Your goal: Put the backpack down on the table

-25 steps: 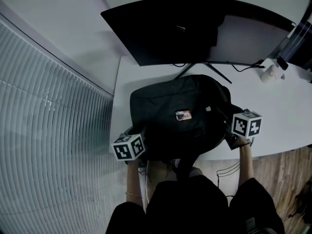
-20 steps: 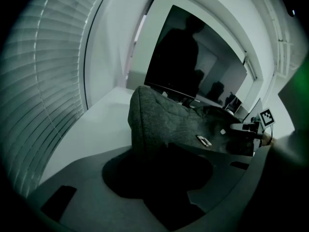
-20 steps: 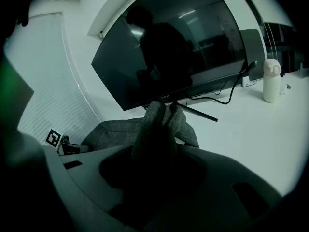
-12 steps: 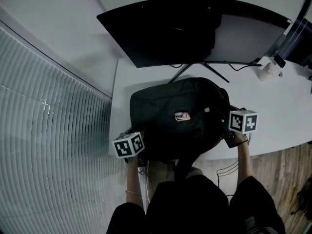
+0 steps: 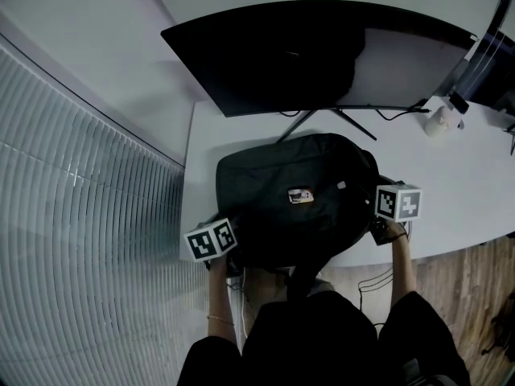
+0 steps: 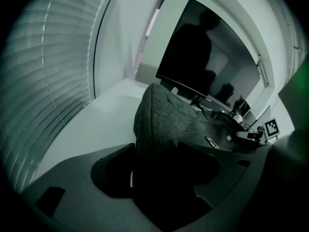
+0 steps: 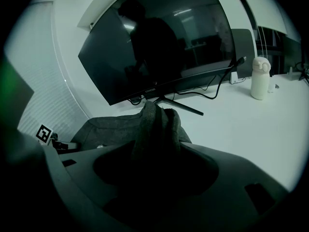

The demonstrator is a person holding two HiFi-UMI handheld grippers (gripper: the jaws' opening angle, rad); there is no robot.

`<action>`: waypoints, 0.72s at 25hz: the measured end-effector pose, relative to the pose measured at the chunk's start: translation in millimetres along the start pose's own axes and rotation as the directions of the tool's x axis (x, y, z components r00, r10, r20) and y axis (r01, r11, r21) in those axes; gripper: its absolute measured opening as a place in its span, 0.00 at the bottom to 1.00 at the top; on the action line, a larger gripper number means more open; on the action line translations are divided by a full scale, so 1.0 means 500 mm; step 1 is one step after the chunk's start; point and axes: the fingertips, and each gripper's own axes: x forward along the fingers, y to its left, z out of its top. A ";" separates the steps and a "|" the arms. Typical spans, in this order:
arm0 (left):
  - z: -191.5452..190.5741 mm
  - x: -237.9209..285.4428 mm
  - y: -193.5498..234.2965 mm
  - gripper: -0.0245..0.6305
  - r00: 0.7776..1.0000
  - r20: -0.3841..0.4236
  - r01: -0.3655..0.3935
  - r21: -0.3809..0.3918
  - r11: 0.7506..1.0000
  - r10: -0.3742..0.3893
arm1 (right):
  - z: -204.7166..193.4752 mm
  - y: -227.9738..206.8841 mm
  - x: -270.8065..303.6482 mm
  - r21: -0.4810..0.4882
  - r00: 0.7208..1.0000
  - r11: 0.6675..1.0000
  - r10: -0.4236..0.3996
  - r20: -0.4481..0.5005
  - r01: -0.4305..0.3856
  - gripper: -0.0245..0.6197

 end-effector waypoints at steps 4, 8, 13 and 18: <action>0.002 -0.006 0.010 0.49 1.000 0.012 -0.015 -0.015 1.000 0.015 | -0.001 -0.008 -0.005 0.000 0.999 0.999 -0.039 0.015 0.039 0.41; 0.015 -0.027 0.016 0.50 0.997 0.047 -0.063 0.033 0.997 0.061 | 0.002 -0.012 -0.018 -0.008 0.996 0.997 -0.079 0.042 0.080 0.42; 0.035 -0.053 0.019 0.50 0.988 0.112 -0.119 0.096 0.988 0.108 | 0.009 -0.016 -0.032 -0.046 0.986 0.988 -0.145 0.078 0.149 0.43; 0.057 -0.087 0.023 0.48 0.965 0.196 -0.204 0.145 0.968 0.174 | 0.015 -0.020 -0.055 -0.042 0.967 0.974 -0.216 0.133 0.223 0.43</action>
